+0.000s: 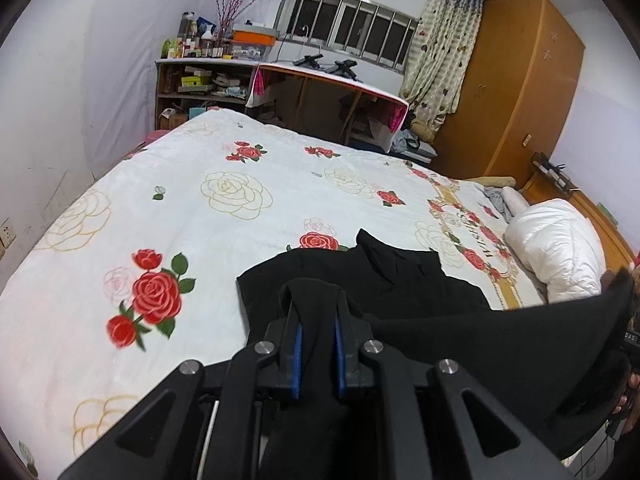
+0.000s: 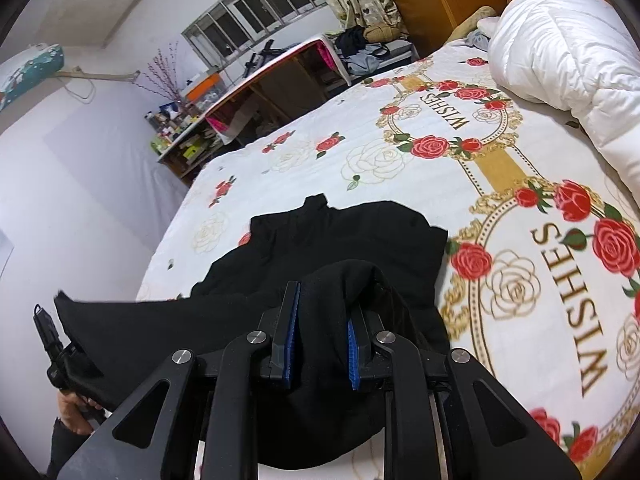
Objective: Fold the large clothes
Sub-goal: 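Lift the hem with both tools and fold it toward the collar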
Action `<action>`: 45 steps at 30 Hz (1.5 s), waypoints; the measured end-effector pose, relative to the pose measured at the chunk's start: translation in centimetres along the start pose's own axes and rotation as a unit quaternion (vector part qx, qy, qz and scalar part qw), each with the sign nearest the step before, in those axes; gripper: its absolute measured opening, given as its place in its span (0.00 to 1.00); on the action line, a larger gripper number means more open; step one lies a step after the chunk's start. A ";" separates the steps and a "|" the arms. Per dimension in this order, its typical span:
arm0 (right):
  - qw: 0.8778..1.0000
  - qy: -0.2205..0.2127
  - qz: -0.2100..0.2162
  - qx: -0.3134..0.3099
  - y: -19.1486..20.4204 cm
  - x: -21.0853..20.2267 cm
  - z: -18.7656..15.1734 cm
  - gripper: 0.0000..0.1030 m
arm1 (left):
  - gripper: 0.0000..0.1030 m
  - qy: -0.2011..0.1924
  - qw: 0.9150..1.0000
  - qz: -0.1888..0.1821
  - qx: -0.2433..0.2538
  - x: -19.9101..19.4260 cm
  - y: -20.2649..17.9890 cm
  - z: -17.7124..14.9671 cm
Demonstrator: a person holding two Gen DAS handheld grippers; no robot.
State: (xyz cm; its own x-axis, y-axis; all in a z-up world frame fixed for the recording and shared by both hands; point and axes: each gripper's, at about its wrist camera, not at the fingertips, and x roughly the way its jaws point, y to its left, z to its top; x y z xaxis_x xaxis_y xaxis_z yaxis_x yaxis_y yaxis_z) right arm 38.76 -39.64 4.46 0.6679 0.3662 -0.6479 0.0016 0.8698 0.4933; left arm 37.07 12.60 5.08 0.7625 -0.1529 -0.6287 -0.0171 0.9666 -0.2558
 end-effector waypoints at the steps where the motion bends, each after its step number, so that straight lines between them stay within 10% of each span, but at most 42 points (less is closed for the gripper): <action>1: 1.000 0.002 -0.004 0.001 -0.1 0.9 0.5 0.19 | 0.13 0.004 1.000 0.003 0.002 0.9 -0.1 0.3; 19: 0.993 0.099 -0.039 0.060 -5.7 18.6 5.4 0.25 | 0.18 0.110 0.993 0.032 -0.005 20.1 1.0 1.9; 24: 0.992 0.093 -0.016 0.080 -6.5 18.3 6.0 0.35 | 0.21 0.117 0.993 -0.003 -0.033 20.0 2.1 3.1; 30: 0.997 0.059 0.008 0.054 -5.2 14.7 8.6 0.65 | 0.53 0.039 0.998 -0.038 -0.043 15.3 3.5 6.5; 36: 1.000 -0.011 0.008 0.018 -4.3 11.4 9.1 0.66 | 0.58 0.029 0.999 -0.032 -0.018 14.0 3.7 6.2; 45: 0.999 0.035 -0.025 0.029 -8.0 16.0 5.9 0.67 | 0.79 0.026 0.996 -0.043 -0.069 15.8 6.8 4.5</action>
State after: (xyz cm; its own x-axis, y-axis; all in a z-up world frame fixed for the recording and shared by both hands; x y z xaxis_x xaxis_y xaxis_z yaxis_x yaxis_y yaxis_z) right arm 53.86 -42.65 -6.39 0.6123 0.3468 -0.7105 0.0774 0.8681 0.4904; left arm 51.92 17.63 -3.33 0.7299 -0.2483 -0.6368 -0.0441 0.9126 -0.4064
